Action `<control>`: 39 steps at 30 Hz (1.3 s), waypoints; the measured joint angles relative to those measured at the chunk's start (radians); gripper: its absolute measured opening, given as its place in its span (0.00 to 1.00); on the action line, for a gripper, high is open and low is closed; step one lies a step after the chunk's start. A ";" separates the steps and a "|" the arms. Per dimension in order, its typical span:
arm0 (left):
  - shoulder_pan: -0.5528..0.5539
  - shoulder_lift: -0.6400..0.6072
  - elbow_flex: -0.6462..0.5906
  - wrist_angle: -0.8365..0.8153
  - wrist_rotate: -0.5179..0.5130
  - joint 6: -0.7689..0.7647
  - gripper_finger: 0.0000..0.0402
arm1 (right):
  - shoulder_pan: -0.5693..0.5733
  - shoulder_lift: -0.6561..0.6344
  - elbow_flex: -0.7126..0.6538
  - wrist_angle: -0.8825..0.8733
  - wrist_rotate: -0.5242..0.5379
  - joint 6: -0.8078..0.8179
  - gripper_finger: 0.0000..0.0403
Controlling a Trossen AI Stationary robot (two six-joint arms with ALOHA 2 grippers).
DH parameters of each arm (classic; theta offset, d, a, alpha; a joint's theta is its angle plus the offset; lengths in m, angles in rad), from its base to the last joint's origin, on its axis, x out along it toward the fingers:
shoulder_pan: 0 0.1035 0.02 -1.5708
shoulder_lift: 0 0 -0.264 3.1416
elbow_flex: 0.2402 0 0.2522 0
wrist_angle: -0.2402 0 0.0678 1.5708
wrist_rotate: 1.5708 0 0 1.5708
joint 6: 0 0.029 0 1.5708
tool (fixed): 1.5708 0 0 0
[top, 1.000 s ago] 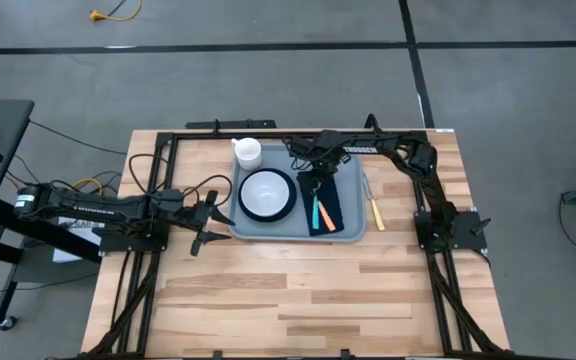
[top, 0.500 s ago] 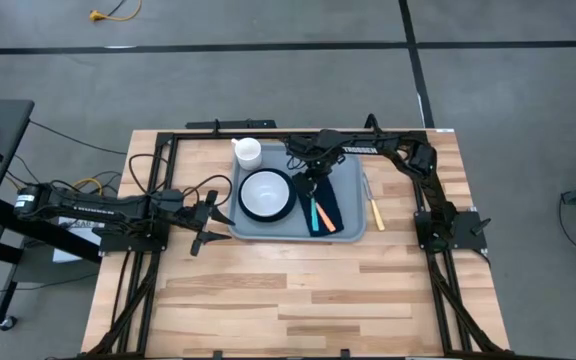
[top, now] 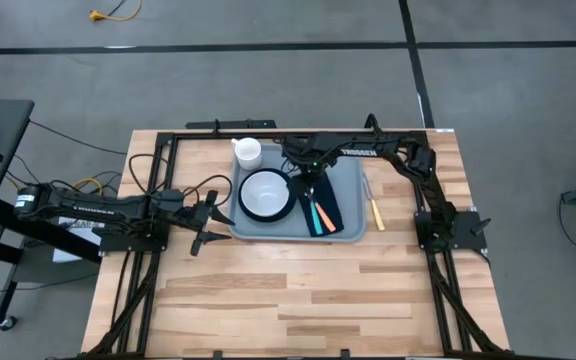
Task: Set up tray
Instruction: Put the blue spoon to the right of the green plate on the blue napkin on the gray tray
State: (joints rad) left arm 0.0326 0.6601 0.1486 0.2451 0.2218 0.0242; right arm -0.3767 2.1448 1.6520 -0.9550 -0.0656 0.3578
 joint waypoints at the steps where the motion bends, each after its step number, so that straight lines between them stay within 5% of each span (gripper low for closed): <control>1: 0.000 0.000 0.000 0.000 0.000 0.000 0.44 | 0.005 0.000 0.000 0.000 -0.005 -0.002 0.00; 7: 0.000 0.000 0.000 0.000 0.000 0.000 0.44 | 0.028 0.000 0.000 -0.014 -0.003 -0.025 0.00; 14: 0.000 0.000 0.000 0.000 0.000 0.000 0.44 | 0.027 0.000 0.000 -0.092 0.155 0.020 0.00; 39: 0.000 0.000 0.000 0.000 0.000 0.002 0.44 | 0.031 0.003 -0.033 -0.004 0.125 0.027 0.00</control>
State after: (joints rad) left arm 0.0326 0.6601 0.1486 0.2451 0.2214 0.0265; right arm -0.3462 2.1475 1.6186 -0.9585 0.0598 0.3849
